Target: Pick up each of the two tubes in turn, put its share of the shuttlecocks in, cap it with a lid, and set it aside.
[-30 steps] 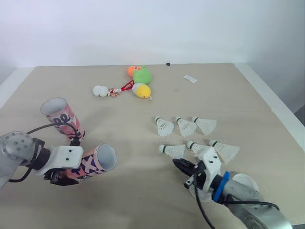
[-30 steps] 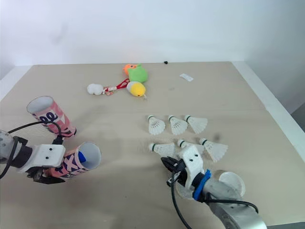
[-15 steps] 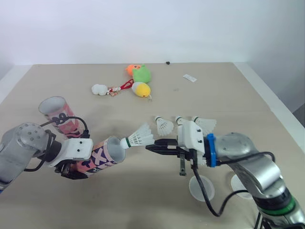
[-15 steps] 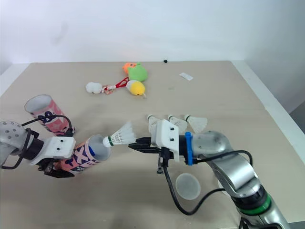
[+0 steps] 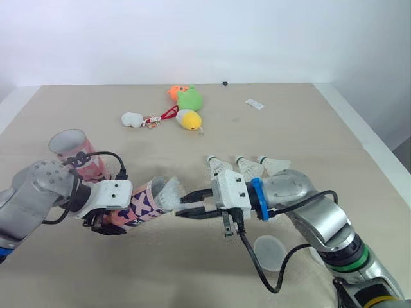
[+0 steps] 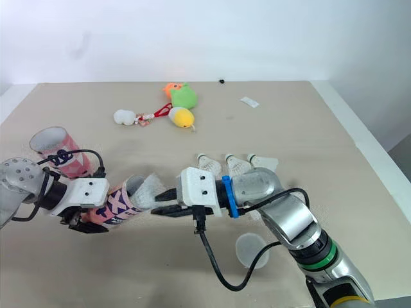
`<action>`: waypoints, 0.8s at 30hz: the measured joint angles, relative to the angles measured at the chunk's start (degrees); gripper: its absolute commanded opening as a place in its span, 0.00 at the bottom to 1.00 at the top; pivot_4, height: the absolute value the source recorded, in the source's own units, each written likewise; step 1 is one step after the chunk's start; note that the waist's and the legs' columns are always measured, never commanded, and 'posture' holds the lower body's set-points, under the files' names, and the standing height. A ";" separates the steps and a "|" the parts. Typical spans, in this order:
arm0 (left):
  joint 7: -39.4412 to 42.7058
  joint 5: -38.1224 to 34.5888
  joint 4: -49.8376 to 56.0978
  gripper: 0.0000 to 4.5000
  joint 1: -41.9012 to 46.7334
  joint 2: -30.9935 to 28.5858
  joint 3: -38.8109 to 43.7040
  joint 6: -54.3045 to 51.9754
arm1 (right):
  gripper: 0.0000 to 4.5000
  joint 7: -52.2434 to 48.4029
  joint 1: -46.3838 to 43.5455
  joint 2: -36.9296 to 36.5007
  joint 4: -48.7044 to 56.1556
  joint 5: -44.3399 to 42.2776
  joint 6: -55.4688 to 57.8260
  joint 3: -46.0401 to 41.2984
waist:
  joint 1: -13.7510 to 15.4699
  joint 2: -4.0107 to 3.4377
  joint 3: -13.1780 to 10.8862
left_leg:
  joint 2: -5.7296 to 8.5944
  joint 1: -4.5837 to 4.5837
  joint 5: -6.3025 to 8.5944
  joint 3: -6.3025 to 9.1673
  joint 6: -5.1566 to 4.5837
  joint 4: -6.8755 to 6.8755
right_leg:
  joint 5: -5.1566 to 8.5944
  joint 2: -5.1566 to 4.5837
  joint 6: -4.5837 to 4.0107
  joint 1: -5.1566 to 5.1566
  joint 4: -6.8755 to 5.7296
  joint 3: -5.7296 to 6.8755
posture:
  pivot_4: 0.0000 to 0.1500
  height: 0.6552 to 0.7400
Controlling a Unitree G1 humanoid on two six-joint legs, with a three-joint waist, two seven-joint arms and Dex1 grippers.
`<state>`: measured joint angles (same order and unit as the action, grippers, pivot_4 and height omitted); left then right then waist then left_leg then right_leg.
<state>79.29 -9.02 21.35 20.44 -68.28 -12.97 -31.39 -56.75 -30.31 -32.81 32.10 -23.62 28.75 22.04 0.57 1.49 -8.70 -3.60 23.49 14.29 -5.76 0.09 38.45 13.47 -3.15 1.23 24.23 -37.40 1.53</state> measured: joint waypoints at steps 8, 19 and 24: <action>-0.03 -0.04 -0.24 0.66 0.11 0.06 -0.18 0.47 | 0.97 15.80 20.97 0.22 10.58 1.68 2.38 -15.06 | 0.29 0.07 0.03 | 0.06 0.08 0.05 0.07 0.08 -0.01 | 0.12 -0.07 0.08 -0.01 0.01 0.09 | 1.00 1.00; 0.07 0.74 -3.14 0.66 -0.02 1.32 -0.42 4.02 | 0.97 28.65 58.84 1.54 25.57 1.95 -4.37 -30.00 | -0.02 -0.02 0.06 | 0.04 -0.39 -0.12 0.08 0.13 0.04 | 0.30 -0.10 0.14 -0.27 -0.14 -0.08 | 1.00 1.00; 1.00 1.44 -4.52 0.66 0.63 2.22 -0.64 5.53 | 0.97 34.43 68.39 2.57 25.61 -3.98 -2.92 -31.54 | 0.01 0.00 0.08 | 0.06 -0.40 -0.13 0.18 0.11 0.03 | 0.28 -0.13 0.15 -0.26 -0.14 -0.19 | 1.00 1.00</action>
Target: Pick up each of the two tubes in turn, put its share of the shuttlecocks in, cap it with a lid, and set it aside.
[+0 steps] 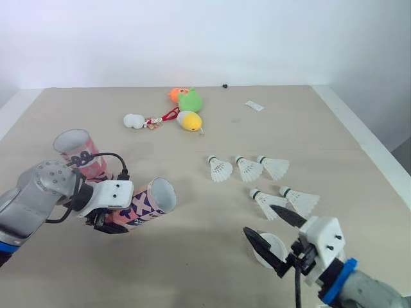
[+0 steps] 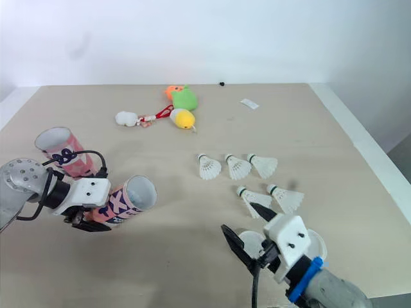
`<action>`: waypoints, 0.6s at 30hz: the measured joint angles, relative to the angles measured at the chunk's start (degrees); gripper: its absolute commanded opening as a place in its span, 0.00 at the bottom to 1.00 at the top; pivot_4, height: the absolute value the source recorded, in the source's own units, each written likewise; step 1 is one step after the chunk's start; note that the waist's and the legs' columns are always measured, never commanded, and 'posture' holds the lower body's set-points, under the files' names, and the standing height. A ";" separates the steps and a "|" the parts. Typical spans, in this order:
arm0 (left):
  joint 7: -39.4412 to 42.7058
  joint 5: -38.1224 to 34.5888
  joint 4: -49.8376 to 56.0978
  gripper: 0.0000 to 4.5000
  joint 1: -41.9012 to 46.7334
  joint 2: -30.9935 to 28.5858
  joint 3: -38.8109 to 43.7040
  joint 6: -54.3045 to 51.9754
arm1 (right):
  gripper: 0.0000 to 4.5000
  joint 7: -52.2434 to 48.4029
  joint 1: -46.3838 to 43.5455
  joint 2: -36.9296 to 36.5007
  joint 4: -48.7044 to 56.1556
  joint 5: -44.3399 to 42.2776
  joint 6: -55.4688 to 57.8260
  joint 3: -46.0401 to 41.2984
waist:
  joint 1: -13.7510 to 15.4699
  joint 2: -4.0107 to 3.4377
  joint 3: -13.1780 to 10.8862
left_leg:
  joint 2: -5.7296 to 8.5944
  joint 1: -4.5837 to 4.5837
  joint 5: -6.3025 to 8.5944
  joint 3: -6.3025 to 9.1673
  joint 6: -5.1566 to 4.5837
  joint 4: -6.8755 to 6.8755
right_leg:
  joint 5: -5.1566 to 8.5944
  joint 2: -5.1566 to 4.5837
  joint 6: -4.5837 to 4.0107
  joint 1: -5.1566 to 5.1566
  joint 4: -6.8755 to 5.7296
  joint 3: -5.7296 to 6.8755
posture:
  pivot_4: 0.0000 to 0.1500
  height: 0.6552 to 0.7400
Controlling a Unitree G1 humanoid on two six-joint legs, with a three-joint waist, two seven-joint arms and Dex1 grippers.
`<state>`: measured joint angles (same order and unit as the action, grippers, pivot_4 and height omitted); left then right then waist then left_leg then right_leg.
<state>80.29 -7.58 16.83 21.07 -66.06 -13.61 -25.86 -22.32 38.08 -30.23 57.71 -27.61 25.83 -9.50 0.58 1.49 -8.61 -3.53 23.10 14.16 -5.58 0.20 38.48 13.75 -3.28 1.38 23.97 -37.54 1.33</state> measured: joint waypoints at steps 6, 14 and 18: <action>0.62 0.52 -0.80 0.66 0.37 0.46 -0.11 1.17 | 0.97 5.36 -0.41 0.91 0.00 -2.02 6.51 0.14 | 0.02 -0.02 0.01 | -0.01 0.02 0.00 0.08 0.00 0.00 | 0.01 0.00 -0.01 0.03 0.00 0.02 | 1.00 1.00; 0.15 0.34 -0.09 0.66 -0.50 0.48 0.58 0.76 | 0.97 9.88 -10.49 4.11 -4.37 -3.48 12.97 0.52 | 0.02 -0.05 0.02 | 0.03 0.10 0.00 0.15 0.00 -0.04 | 0.03 0.02 -0.02 0.05 0.03 0.03 | 1.00 1.00; -0.37 0.23 0.25 0.66 -1.15 0.48 1.14 0.38 | 0.97 11.05 -15.03 5.89 -7.48 -3.64 15.10 1.44 | 0.01 -0.07 0.03 | 0.05 0.10 0.00 0.19 0.00 -0.05 | 0.03 0.03 -0.03 0.04 0.02 0.03 | 1.00 1.00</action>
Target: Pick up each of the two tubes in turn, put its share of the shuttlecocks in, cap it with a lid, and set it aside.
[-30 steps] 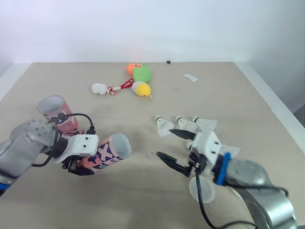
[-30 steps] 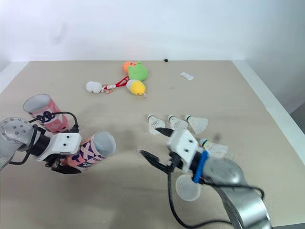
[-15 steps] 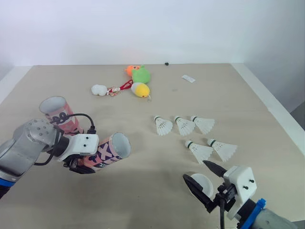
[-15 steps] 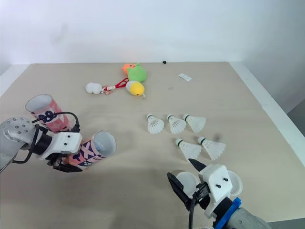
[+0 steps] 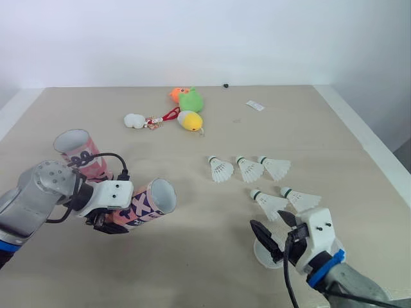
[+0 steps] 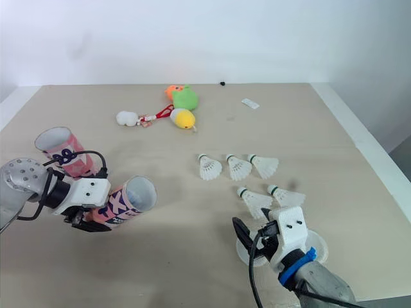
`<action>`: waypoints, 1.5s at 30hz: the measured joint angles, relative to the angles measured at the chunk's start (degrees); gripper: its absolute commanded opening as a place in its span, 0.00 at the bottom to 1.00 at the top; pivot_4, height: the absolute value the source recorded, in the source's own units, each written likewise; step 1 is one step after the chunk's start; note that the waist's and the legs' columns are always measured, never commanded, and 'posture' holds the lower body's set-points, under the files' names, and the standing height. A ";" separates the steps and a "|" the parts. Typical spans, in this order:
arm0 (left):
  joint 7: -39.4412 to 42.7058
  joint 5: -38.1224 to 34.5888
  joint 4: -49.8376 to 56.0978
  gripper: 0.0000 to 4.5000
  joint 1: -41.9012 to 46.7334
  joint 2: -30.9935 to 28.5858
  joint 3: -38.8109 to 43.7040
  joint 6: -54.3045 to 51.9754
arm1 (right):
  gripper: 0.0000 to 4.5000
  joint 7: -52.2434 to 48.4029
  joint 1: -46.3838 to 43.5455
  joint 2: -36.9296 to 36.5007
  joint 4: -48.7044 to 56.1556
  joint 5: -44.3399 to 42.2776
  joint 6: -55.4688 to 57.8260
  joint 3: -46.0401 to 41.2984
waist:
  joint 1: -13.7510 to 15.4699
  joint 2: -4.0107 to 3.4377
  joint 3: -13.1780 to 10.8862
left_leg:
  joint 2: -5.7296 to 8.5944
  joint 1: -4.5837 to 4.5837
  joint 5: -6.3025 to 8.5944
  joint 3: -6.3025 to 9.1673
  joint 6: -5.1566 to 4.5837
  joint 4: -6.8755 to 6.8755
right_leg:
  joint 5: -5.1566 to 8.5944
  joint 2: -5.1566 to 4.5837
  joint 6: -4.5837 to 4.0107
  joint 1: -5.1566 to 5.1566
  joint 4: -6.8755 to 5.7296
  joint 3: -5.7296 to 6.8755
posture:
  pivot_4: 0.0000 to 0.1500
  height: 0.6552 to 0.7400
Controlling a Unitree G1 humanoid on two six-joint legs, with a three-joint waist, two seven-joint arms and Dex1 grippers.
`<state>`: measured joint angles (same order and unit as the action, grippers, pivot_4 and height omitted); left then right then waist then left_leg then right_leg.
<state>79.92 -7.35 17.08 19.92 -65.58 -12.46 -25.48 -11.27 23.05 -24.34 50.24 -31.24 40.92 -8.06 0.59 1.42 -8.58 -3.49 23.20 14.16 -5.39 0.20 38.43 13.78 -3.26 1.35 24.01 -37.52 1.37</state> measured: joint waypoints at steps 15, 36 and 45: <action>-1.92 -1.55 2.82 0.66 -2.40 -0.06 2.21 -3.76 | 0.01 1.04 -10.01 4.18 -9.54 0.56 2.06 1.37 | 0.00 -0.03 0.00 | 0.05 0.08 0.01 0.03 -0.02 -0.03 | 0.05 -0.01 0.04 0.02 0.01 0.01 | 1.00 1.00; 0.64 -0.06 1.89 0.66 2.51 -0.71 -2.09 -5.70 | 0.01 -32.39 -44.37 -15.09 -12.59 -2.80 -5.95 17.61 | -0.08 -0.07 -0.09 | 0.08 0.13 0.02 0.15 -0.08 -0.03 | 0.05 0.15 -0.03 0.05 0.04 0.02 | 1.00 1.00; 0.94 2.48 0.39 0.66 5.86 -0.65 -4.24 -5.44 | 0.01 -39.72 -51.53 -9.47 -21.15 8.22 -14.71 30.04 | -0.05 -0.04 -0.11 | -0.07 0.20 0.02 0.14 -0.08 -0.03 | -0.07 0.29 0.09 0.15 -0.01 0.03 | 1.00 1.00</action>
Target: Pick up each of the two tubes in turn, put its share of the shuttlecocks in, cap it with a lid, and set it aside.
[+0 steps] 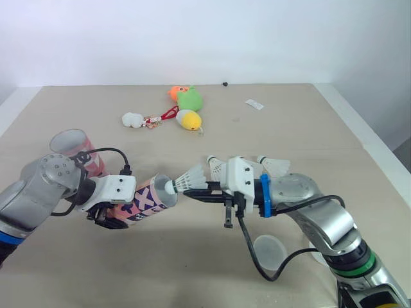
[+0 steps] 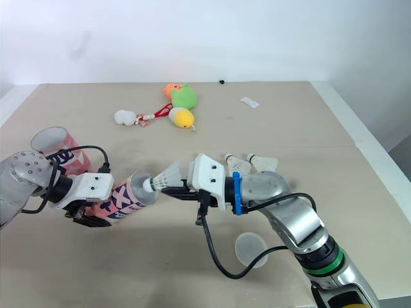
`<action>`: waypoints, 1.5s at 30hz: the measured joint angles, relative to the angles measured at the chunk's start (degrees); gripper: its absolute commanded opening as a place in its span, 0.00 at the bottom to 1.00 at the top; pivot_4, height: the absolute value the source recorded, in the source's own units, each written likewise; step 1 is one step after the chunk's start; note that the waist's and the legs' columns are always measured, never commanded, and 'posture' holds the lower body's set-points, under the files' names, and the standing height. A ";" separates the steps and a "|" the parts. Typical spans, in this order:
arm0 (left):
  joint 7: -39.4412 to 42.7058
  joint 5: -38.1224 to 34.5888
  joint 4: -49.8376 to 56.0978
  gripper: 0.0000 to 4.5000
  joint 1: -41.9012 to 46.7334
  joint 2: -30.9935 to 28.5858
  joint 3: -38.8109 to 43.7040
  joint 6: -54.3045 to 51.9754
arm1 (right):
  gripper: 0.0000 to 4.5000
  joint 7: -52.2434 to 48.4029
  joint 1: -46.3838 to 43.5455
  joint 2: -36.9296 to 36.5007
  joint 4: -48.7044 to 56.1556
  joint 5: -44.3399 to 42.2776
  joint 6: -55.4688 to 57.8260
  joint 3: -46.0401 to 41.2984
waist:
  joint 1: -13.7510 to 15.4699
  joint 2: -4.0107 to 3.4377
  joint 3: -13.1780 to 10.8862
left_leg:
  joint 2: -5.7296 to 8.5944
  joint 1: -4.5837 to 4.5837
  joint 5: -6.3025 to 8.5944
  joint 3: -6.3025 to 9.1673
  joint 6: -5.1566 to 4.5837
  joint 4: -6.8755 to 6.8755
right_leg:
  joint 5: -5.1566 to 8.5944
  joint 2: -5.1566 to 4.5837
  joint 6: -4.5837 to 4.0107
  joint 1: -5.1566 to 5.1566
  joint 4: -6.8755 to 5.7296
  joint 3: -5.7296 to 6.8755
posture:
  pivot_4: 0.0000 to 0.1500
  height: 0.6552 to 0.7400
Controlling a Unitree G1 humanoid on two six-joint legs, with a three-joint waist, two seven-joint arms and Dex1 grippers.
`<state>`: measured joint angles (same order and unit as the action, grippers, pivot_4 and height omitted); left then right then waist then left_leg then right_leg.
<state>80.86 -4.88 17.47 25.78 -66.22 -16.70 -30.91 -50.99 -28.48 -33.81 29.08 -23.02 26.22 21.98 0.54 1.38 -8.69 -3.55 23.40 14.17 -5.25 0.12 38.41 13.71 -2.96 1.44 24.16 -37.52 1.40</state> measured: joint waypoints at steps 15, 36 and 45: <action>-2.18 3.13 0.03 0.66 0.66 1.11 -0.35 0.74 | 1.00 9.74 6.54 9.12 1.89 2.76 1.16 -5.76 | 0.24 0.12 0.05 | -0.04 -0.04 -0.15 0.00 0.25 0.07 | 0.16 0.03 -0.22 0.06 -0.53 0.13 | 1.00 1.00; -2.63 5.14 -2.14 0.66 0.97 1.39 0.08 2.29 | 1.00 35.94 12.30 26.59 -13.80 10.80 13.96 -11.20 | -0.24 0.18 -0.03 | -0.10 -0.14 -0.36 0.36 0.21 -0.05 | -0.11 0.66 -0.61 0.28 -0.62 -0.51 | 1.00 1.00; -3.06 4.63 -0.42 0.66 -1.75 1.05 2.43 1.52 | 0.89 36.85 5.82 31.26 -24.28 11.09 8.60 -11.99 | -0.46 0.18 -0.03 | -0.10 -0.15 -0.33 0.22 0.19 -0.07 | -0.17 0.82 -0.50 0.40 -0.61 -0.93 | 1.00 1.00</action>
<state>77.80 -0.25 17.05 24.03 -65.17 -14.27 -29.39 -14.14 -22.66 -2.55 4.81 -11.93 34.82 9.99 0.08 1.56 -8.73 -3.65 23.25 13.84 -5.04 0.31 38.34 13.54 -2.14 0.94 24.56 -38.13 0.47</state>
